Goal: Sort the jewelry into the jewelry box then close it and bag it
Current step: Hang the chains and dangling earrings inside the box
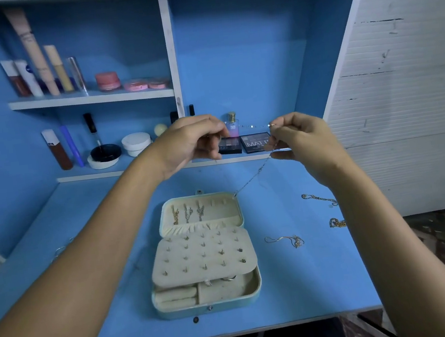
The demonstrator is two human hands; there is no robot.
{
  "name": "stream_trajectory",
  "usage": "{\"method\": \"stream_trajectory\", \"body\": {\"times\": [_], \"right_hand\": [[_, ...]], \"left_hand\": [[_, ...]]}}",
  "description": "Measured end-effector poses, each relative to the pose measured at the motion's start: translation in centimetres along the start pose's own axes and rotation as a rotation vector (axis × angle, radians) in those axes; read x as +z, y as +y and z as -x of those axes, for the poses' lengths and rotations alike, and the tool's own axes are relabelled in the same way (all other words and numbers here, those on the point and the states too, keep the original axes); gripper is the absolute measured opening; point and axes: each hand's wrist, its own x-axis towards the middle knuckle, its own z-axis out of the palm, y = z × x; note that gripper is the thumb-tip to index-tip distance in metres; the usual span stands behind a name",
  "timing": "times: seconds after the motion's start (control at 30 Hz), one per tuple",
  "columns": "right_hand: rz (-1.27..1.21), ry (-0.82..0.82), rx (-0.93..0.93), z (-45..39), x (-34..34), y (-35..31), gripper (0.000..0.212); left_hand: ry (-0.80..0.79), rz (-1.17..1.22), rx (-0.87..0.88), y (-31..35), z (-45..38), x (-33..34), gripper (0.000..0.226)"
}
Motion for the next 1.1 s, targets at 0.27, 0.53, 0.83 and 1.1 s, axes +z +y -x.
{"method": "stream_trajectory", "body": {"times": [0.27, 0.53, 0.83, 1.1], "right_hand": [[0.064, -0.068, -0.03, 0.4, 2.2, 0.6, 0.012], [0.216, -0.142, 0.014, 0.3, 4.2, 2.6, 0.012], [0.404, -0.136, 0.036, -0.3, 5.8, 4.5, 0.019], [0.693, -0.124, 0.041, -1.1, 7.4, 6.8, 0.016]], "left_hand": [[0.064, -0.23, -0.091, -1.0, 1.6, -1.1, 0.018], [0.029, -0.409, -0.167, -3.7, 3.1, -2.5, 0.016], [0.041, -0.667, -0.184, -5.8, 3.7, -2.3, 0.008], [0.011, -0.885, -0.143, -7.5, 4.0, -2.0, 0.018]]}}
